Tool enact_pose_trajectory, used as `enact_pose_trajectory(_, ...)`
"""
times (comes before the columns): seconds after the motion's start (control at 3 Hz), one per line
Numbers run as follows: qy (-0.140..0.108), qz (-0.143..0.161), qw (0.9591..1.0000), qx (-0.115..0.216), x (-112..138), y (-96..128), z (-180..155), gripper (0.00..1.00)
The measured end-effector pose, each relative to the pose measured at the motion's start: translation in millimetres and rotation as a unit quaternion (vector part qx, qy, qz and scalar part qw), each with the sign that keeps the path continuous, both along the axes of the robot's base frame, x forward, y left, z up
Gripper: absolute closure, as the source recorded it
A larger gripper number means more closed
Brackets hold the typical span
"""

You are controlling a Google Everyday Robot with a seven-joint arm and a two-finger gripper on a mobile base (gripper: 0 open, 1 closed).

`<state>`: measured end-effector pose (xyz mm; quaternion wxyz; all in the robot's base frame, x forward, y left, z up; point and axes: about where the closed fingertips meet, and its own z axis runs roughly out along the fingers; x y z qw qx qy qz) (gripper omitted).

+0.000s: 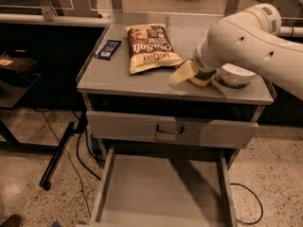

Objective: Pick sponge from middle drawer and place on counter

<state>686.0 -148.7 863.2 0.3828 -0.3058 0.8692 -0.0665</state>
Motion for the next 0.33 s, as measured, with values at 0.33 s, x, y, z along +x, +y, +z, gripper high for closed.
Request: enact_pose_trajectory(0.33,0.0,0.0,1.0,0.0,0.0,0.0,0.0,0.0)
